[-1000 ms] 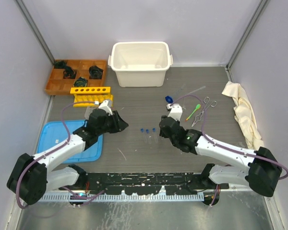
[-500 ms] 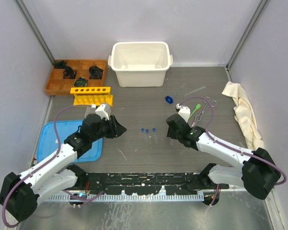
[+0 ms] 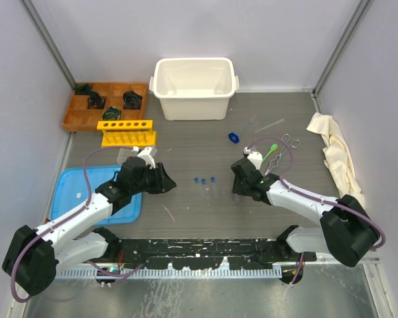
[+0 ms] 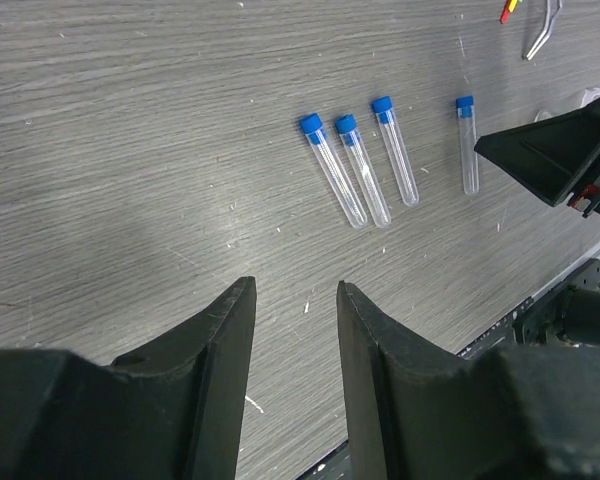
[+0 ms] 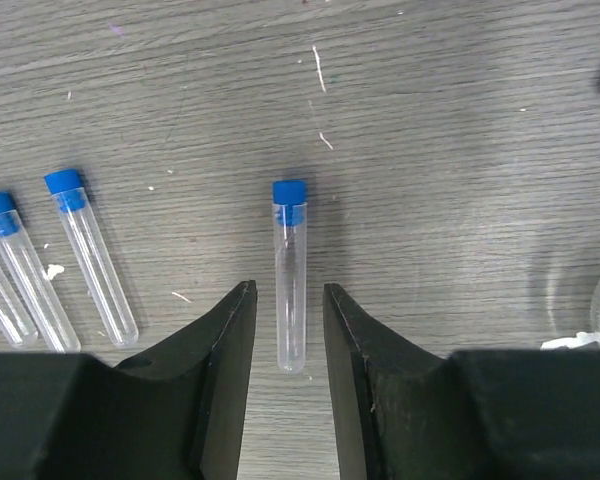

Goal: Organize the chemistry lab equipment
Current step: Pick up the test tube at the center of the board.

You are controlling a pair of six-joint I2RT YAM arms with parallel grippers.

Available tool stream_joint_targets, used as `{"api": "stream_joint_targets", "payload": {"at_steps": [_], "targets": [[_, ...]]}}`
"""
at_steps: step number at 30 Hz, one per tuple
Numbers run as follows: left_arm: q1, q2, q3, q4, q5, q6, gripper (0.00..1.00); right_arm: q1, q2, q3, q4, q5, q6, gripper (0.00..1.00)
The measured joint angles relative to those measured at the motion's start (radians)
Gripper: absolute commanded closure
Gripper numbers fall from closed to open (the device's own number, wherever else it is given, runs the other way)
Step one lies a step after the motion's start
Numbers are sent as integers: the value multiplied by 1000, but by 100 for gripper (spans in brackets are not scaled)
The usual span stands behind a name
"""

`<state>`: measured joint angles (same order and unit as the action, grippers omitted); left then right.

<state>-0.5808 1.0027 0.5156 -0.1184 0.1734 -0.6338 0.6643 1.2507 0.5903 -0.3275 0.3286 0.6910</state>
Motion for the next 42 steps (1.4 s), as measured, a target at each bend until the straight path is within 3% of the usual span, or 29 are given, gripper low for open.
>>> {"api": "stream_joint_targets", "payload": {"at_steps": [11, 23, 31, 35, 42], "targets": [[0, 47, 2, 9, 10, 0, 60, -1, 31, -48, 63, -41, 0, 64], [0, 74, 12, 16, 15, -1, 60, -3, 39, -63, 117, -44, -7, 89], [0, 92, 21, 27, 18, -2, 60, 7, 21, -87, 155, -43, -12, 89], [0, 105, 23, 39, 26, -6, 60, 93, -38, -128, 180, -38, -41, 89], [0, 129, 44, 72, 69, -33, 60, 373, -78, -124, 274, 61, -138, 89]]}}
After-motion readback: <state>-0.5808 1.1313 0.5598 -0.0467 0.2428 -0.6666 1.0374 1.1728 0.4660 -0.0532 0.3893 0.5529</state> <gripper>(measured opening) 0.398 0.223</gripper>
